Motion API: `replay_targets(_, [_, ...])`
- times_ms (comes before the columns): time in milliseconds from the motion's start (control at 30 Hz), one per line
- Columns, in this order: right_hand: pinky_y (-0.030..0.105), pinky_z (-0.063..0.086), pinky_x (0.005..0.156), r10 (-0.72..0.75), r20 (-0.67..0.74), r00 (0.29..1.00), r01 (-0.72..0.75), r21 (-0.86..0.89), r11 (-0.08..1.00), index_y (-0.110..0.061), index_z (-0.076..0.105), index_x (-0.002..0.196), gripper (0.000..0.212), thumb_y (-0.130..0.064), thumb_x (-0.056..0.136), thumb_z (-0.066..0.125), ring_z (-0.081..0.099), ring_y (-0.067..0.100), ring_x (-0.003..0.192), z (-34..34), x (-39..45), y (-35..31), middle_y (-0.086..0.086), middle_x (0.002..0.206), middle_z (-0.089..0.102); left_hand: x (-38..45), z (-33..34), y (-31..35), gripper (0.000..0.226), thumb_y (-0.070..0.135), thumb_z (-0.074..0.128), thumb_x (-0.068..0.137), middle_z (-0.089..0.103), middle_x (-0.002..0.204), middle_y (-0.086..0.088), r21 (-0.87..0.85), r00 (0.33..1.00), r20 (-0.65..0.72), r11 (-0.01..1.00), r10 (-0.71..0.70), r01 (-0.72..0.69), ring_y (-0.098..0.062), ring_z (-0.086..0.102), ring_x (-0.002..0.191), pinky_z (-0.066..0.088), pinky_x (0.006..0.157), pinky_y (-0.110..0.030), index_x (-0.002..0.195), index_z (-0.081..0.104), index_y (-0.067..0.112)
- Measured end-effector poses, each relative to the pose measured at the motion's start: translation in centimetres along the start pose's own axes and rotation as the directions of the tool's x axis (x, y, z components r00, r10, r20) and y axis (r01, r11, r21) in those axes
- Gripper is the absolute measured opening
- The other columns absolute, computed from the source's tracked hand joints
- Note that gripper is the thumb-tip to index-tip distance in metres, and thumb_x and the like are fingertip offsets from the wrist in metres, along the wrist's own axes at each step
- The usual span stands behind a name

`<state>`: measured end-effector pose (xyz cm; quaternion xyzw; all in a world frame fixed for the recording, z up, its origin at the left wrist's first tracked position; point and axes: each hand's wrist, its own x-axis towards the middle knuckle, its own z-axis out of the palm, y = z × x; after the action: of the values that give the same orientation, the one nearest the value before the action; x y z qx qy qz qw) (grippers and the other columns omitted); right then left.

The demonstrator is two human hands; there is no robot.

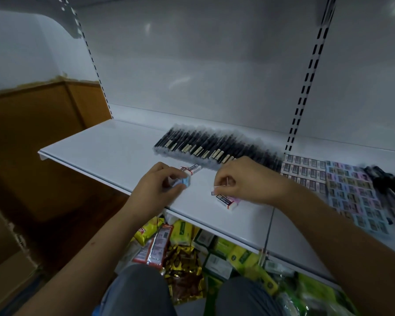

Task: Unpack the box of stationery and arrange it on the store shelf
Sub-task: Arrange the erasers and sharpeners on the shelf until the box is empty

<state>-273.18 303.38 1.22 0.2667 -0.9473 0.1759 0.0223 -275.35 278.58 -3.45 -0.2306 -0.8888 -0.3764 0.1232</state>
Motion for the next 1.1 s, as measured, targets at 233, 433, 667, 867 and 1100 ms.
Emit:
replay_targets(233, [0.010, 0.048, 0.067, 0.182, -0.381, 0.906, -0.076, 0.276, 0.958, -0.021, 0.071, 0.093, 0.009, -0.029, 0.089, 0.070, 0.062, 0.000, 0.073, -2.5, -0.7, 1.2, -0.014, 0.080, 0.067, 0.8, 0.3, 1.0, 0.029, 0.024, 0.067, 0.092, 0.060, 0.109, 0.006, 0.100, 0.996, 0.082, 0.994, 0.039, -0.047, -0.005, 0.060, 0.092, 0.050, 0.083, -0.017, 0.121, 0.066, 0.024])
replay_targets(433, [0.030, 0.058, 0.079, 0.273, -0.349, 0.896, -0.091, 0.459, 0.884, -0.018, 0.066, 0.095, 0.010, -0.018, 0.087, 0.071, 0.071, 0.008, 0.077, -3.4, -1.6, 1.7, -0.005, 0.088, 0.070, 1.6, 0.3, 1.5, 0.029, 0.025, 0.068, 0.091, 0.061, 0.108, 0.004, 0.186, 0.992, 0.128, 0.982, 0.020, -0.044, -0.010, 0.058, 0.090, 0.048, 0.081, -0.020, 0.120, 0.063, 0.020])
replay_targets(667, [0.014, 0.050, 0.072, 0.336, -0.317, 0.887, -0.161, 0.471, 0.867, -0.022, 0.066, 0.091, 0.015, -0.013, 0.083, 0.075, 0.069, 0.004, 0.080, -3.9, -6.4, 2.6, -0.005, 0.089, 0.071, 2.3, 0.9, 3.6, 0.020, 0.022, 0.068, 0.090, 0.063, 0.088, 0.008, 0.182, 0.991, 0.134, 0.982, 0.028, -0.052, -0.003, 0.057, 0.073, 0.040, 0.063, -0.013, 0.109, 0.062, 0.028])
replay_targets(867, [0.020, 0.053, 0.064, 0.481, -0.363, 0.799, -0.285, 0.476, 0.832, -0.026, 0.057, 0.108, 0.025, -0.015, 0.089, 0.069, 0.069, 0.012, 0.066, -6.2, -12.8, 4.1, -0.003, 0.085, 0.063, 3.4, 3.5, 10.5, 0.019, 0.025, 0.070, 0.090, 0.060, 0.083, 0.004, -0.031, 0.966, 0.183, 0.983, 0.184, -0.181, -0.003, 0.052, 0.061, 0.041, 0.054, -0.010, 0.107, 0.061, 0.026])
replay_targets(1100, [0.017, 0.050, 0.062, 0.535, -0.338, 0.774, -0.393, 0.405, 0.825, -0.030, 0.067, 0.098, 0.017, -0.018, 0.086, 0.071, 0.061, -0.001, 0.068, -4.6, -14.8, 5.5, -0.005, 0.085, 0.065, 3.7, 9.1, 15.2, 0.034, 0.037, 0.075, 0.084, 0.055, 0.091, 0.013, 0.046, 0.844, 0.444, 0.932, 0.302, -0.358, -0.001, 0.052, 0.070, 0.036, 0.058, -0.011, 0.114, 0.064, 0.027])
